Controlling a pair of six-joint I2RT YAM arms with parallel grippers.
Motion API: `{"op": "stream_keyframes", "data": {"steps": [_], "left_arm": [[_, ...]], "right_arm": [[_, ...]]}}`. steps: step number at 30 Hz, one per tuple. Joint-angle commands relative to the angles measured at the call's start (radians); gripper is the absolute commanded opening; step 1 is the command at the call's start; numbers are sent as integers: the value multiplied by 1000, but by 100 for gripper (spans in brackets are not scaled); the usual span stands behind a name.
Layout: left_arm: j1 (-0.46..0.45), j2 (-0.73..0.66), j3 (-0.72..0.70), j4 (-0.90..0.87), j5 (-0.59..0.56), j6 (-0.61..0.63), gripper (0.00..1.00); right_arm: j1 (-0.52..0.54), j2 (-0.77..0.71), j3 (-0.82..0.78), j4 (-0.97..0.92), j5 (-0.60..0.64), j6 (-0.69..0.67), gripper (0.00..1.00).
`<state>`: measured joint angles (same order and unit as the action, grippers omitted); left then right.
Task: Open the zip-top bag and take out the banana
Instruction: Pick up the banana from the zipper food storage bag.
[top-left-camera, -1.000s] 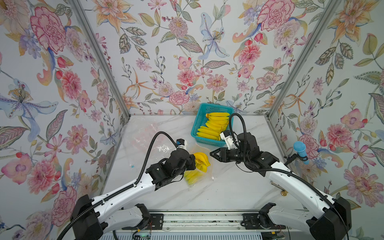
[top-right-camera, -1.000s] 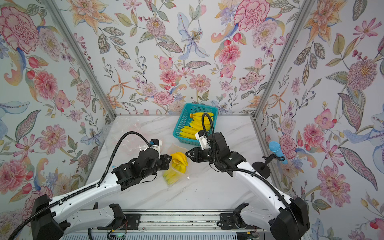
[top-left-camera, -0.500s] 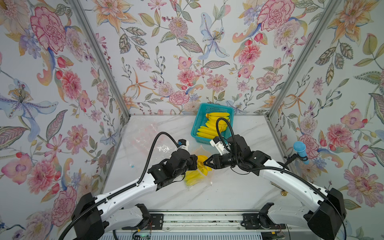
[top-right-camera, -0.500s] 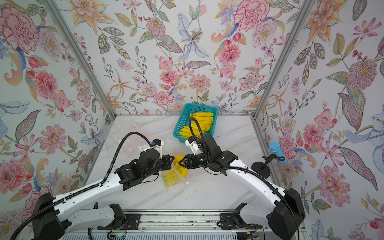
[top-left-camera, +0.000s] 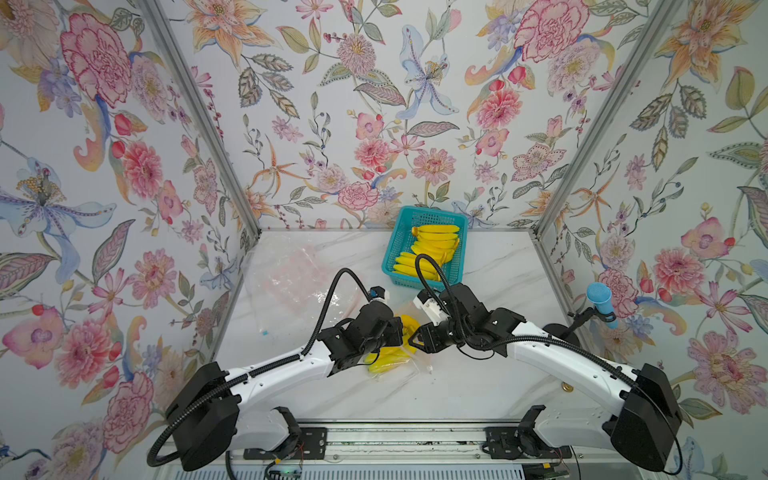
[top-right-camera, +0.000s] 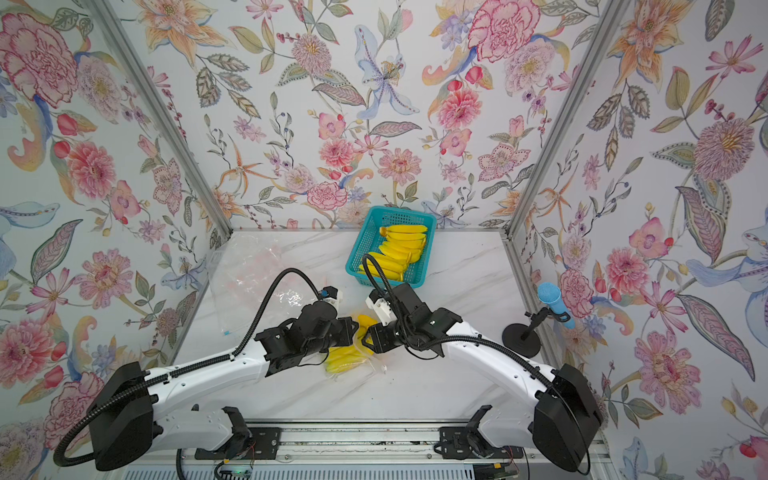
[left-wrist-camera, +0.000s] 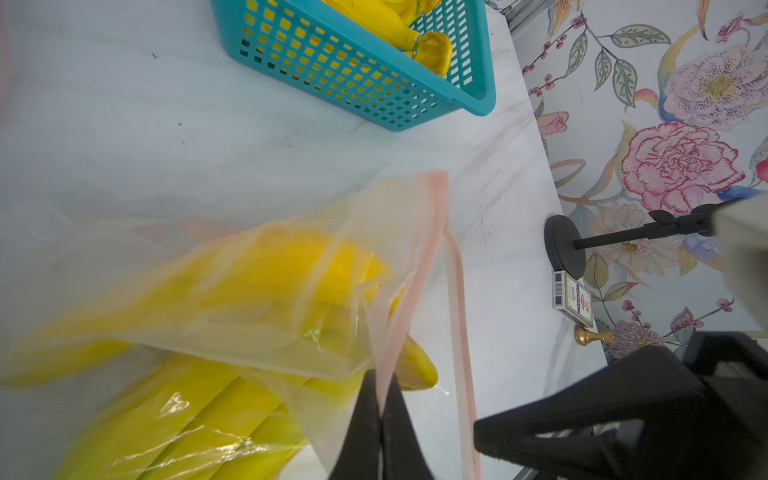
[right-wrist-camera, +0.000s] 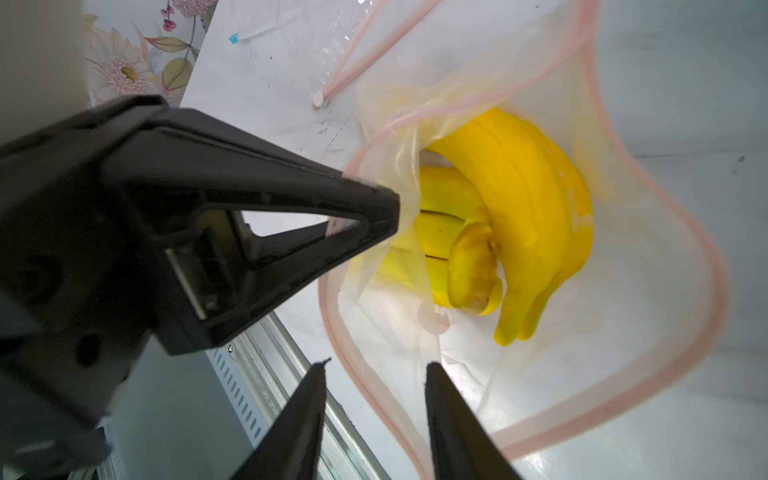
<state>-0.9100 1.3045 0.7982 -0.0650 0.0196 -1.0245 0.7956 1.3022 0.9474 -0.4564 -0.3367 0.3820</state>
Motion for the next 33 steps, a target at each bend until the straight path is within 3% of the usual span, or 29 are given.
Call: {"op": "stream_keyframes", "data": {"steps": [1, 9, 20, 23, 29, 33], "left_arm": [[-6, 5, 13, -3, 0, 17, 0], [-6, -26, -39, 29, -6, -6, 0], [-6, -47, -62, 37, -5, -11, 0], [-6, -45, -61, 35, -2, -9, 0], [-3, -47, -60, 27, -8, -8, 0], [-2, -32, -29, -22, -28, 6, 0]], "right_arm": [[4, 14, -13, -15, 95, -41, 43], [5, 90, 28, -2, 143, -94, 44], [44, 212, 125, 10, 189, -135, 36], [59, 238, 140, 9, 194, -145, 30], [69, 253, 173, -31, 227, -171, 2], [86, 233, 225, -99, 293, -217, 0]]}}
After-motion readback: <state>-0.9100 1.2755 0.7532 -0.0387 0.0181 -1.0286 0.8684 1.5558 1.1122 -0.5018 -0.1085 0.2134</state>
